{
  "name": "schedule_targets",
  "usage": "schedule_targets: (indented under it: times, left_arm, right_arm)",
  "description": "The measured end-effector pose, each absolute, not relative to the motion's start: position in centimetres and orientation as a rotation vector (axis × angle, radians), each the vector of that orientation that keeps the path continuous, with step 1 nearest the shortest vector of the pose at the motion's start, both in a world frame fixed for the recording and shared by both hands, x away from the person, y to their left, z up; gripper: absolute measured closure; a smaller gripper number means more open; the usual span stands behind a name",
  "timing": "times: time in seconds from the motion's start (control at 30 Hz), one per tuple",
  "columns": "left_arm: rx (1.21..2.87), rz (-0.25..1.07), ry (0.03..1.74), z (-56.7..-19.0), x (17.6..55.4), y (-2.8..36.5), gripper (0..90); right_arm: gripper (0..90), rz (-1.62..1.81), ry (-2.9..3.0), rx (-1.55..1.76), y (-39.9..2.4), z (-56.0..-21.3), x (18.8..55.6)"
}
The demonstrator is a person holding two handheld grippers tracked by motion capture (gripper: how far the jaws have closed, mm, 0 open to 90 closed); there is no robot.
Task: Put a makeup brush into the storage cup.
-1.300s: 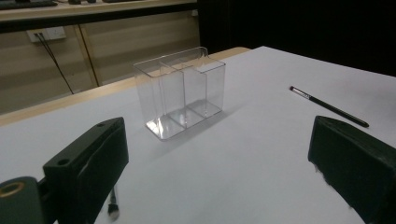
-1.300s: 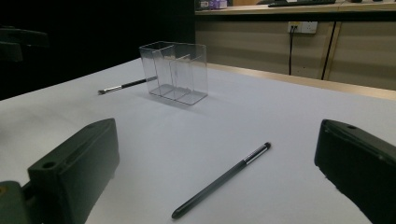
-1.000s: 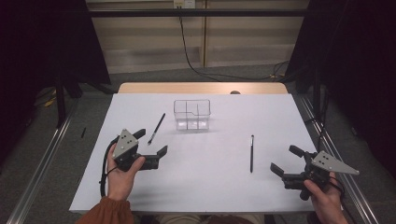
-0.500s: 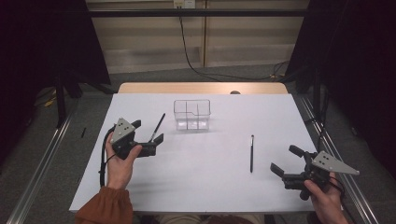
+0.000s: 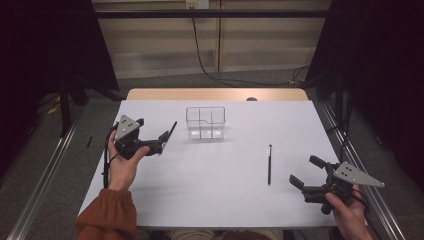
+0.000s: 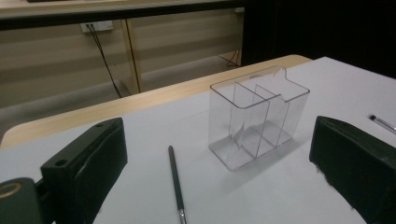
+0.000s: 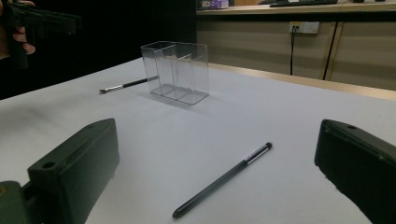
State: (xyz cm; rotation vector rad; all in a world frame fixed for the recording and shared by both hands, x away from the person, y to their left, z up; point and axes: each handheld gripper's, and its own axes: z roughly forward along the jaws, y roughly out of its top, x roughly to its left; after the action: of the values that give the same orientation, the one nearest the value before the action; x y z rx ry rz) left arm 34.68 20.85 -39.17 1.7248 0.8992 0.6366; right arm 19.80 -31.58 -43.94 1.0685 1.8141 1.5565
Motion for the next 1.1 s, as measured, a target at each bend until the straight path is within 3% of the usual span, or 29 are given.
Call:
schedule_targets:
  times: [0.6, 0.97, 1.1]
  left_arm:
    - [1.852, 0.591, 0.97, -39.3, 38.6, 20.2, 3.2]
    - [2.006, 0.452, 1.033, -38.9, 41.1, 20.3, 3.3]
    - [2.058, 0.464, 1.048, -38.8, 41.6, 20.2, 4.1]
  right_arm:
    - [0.0, 1.543, 1.81, 1.075, -31.6, -44.0, 19.8]
    - [0.0, 1.537, 1.82, 1.07, -31.7, -44.0, 19.8]
    - [0.0, 1.539, 1.82, 1.071, -31.6, -44.0, 19.8]
